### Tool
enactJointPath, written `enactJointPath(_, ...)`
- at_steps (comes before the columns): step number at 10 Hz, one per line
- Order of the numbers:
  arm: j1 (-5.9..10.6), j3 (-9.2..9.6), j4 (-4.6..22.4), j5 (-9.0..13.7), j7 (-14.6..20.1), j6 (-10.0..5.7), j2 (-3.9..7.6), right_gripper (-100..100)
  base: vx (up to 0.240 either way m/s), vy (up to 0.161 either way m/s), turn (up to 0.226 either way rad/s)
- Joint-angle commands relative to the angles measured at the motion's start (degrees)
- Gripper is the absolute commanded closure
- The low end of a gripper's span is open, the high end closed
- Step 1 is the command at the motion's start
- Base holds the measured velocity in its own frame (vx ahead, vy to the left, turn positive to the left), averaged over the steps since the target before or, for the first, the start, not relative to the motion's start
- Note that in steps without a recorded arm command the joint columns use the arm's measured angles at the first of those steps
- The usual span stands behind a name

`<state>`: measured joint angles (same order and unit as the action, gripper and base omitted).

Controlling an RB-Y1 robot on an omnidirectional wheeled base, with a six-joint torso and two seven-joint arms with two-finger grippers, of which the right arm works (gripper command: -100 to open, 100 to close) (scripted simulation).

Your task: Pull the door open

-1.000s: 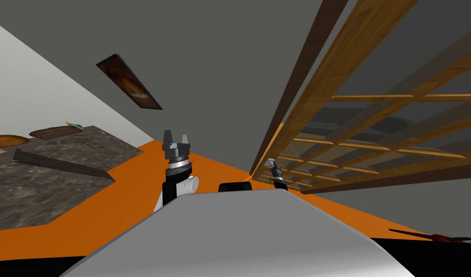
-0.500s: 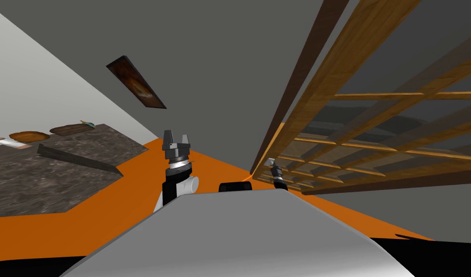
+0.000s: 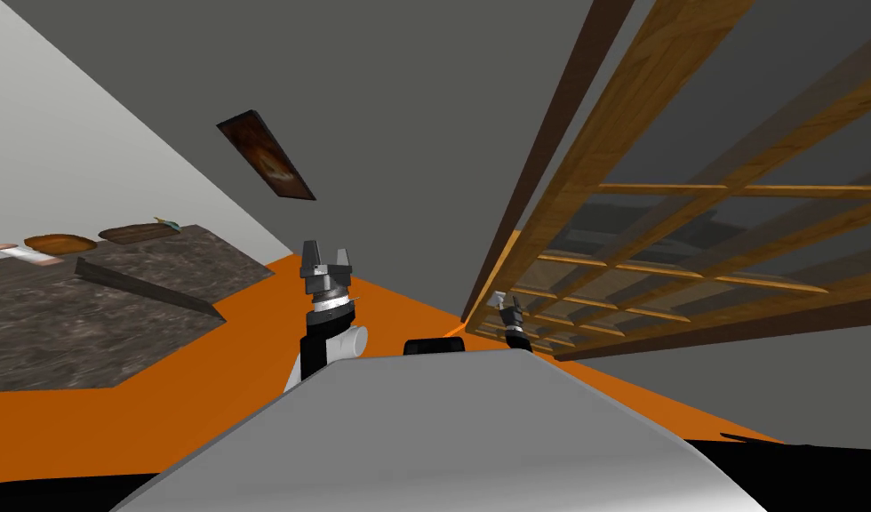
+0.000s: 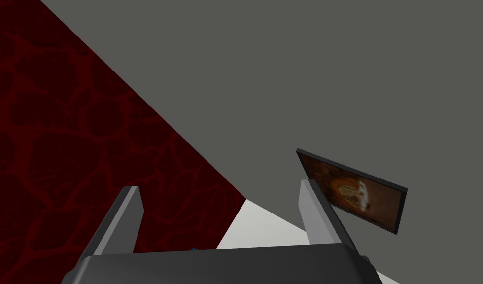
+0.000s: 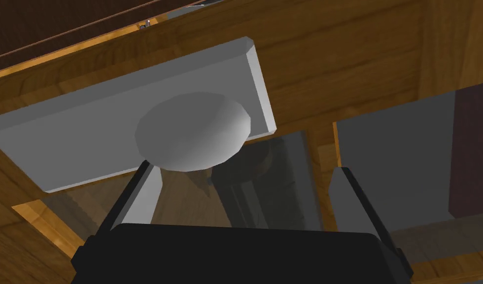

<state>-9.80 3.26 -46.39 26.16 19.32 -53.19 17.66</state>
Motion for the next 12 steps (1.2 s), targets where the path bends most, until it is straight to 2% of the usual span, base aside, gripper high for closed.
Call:
enactJointPath(1,0.19,0.93,0.1,0.3,1.9,0.04,-0.5,-100,-0.052,0.003,0.029)
enactJointPath(3,0.23,2.05,-0.5,2.3,5.4,0.08,-0.63,-100,-0.044,0.012,0.048)
enactJointPath(4,0.23,2.05,-0.5,2.3,6.3,0.08,-0.63,-100,-0.04,0.012,0.018)
enactJointPath(5,0.25,2.66,-0.8,3.3,8.3,0.1,-0.7,-100,-0.033,0.002,0.019)
enactJointPath(6,0.25,2.66,-0.8,3.3,8.6,0.1,-0.7,-100,-0.033,0.0,0.013)
enactJointPath(8,0.3,3.98,-1.5,5.7,12.3,0.15,-0.85,-100,-0.061,-0.005,0.035)
enactJointPath(9,0.3,3.98,-1.5,5.7,13.3,0.15,-0.85,-100,-0.057,-0.004,0.012)
enactJointPath(10,0.33,4.67,-1.9,6.9,15.3,0.17,-0.94,-100,-0.055,-0.007,0.026)
enactJointPath(11,0.33,4.67,-1.9,6.9,15.7,0.17,-0.94,-100,-0.042,-0.007,0.013)
enactJointPath(12,0.36,5.37,-2.3,8.1,18.0,0.2,-1.02,-100,-0.05,-0.003,0.026)
